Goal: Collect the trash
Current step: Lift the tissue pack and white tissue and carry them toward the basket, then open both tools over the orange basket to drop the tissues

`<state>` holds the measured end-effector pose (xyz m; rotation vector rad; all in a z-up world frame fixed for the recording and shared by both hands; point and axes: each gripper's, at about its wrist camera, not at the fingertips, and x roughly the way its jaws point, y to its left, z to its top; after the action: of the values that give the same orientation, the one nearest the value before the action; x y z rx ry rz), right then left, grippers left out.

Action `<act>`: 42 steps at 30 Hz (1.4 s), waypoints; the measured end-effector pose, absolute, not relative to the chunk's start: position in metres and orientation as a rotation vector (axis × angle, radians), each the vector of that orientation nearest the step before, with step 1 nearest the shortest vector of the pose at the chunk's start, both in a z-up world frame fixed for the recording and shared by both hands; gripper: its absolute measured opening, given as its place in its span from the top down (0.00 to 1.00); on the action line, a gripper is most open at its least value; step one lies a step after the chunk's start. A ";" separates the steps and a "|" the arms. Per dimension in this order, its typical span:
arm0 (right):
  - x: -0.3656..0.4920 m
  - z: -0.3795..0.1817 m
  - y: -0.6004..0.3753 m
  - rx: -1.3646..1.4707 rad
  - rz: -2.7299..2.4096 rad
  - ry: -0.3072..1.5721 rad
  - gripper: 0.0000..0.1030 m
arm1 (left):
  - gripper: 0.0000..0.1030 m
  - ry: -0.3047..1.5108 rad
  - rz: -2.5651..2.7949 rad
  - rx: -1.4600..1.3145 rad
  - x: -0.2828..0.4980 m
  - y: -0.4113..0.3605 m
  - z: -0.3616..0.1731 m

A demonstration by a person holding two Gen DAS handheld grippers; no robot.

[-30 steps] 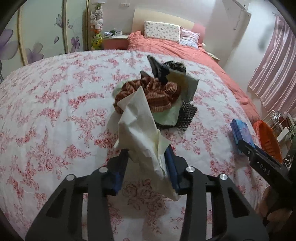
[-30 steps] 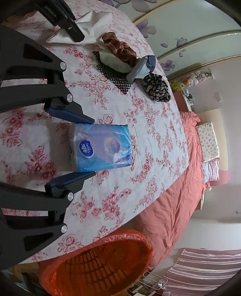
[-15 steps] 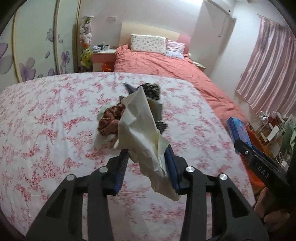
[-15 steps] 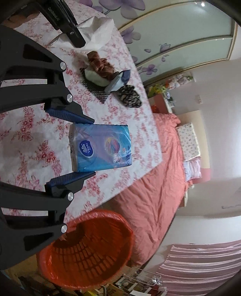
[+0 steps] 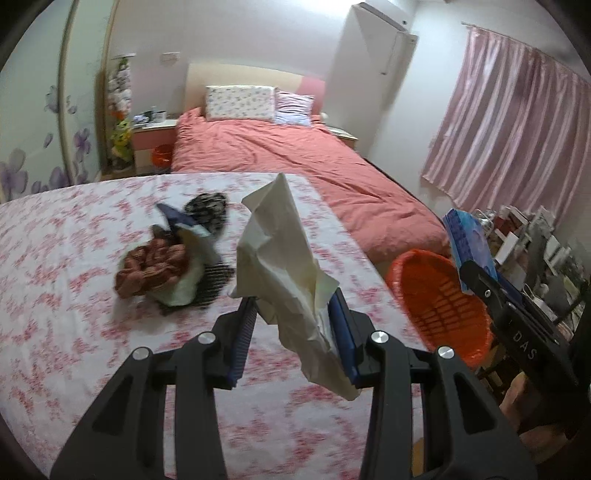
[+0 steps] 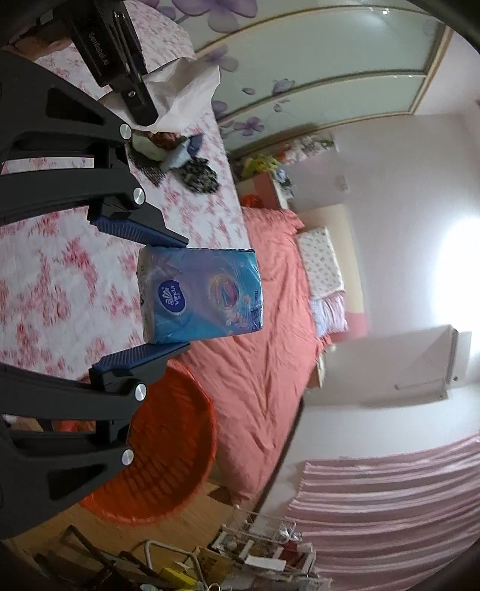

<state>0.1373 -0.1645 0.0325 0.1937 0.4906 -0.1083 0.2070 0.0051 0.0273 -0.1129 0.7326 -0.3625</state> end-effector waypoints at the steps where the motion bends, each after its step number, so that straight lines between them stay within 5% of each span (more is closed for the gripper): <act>1: 0.136 0.033 -0.169 0.197 -0.119 0.482 0.51 | 0.61 0.733 -0.378 -0.111 0.207 -0.002 0.028; 32: 0.142 -0.017 -0.323 0.454 -0.354 0.482 0.51 | 0.59 0.837 -0.802 0.111 0.257 -0.251 -0.029; 34: 0.145 -0.021 -0.326 0.478 -0.347 0.488 0.51 | 0.58 0.851 -0.795 0.122 0.264 -0.255 -0.037; 38: 0.146 -0.029 -0.333 0.510 -0.332 0.505 0.46 | 0.38 0.878 -0.759 0.121 0.270 -0.252 -0.048; 42: 0.145 -0.030 -0.329 0.513 -0.332 0.515 0.39 | 0.33 0.900 -0.717 0.121 0.279 -0.239 -0.057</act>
<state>0.1453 -0.3287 -0.0304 0.5130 0.5155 -0.3321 0.2785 -0.2385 -0.0567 0.1210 0.9002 -0.7168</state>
